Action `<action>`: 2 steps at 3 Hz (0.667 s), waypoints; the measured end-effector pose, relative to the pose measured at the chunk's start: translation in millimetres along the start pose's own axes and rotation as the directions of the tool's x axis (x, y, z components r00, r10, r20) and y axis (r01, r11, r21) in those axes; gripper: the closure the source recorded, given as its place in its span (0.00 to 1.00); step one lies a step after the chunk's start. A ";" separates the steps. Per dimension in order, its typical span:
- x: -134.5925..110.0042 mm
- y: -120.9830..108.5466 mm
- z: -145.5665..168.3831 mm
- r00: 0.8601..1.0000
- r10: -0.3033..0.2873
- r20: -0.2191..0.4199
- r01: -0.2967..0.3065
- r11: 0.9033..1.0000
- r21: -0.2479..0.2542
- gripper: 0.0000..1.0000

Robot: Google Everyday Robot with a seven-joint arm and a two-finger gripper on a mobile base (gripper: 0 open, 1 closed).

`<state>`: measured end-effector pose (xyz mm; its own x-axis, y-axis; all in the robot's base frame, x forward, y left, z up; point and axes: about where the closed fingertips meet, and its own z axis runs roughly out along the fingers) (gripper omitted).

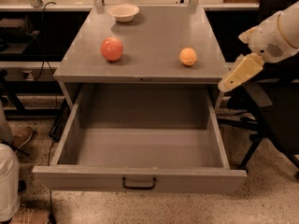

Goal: Place orange into top drawer

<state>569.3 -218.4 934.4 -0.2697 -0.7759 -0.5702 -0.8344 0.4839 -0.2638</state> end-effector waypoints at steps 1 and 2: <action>-2.3 -46.6 41.9 0.993 0.022 0.114 -0.028 0.999 0.045 0.00; -10.1 -82.3 86.6 0.979 0.056 0.198 -0.068 0.996 0.054 0.00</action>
Offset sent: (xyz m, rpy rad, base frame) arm 0.1801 0.0069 -0.0624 0.2866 -0.1681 -0.0569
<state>682.2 -215.3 894.5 -0.2156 -0.6520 -0.7269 -0.7870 0.5567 -0.2659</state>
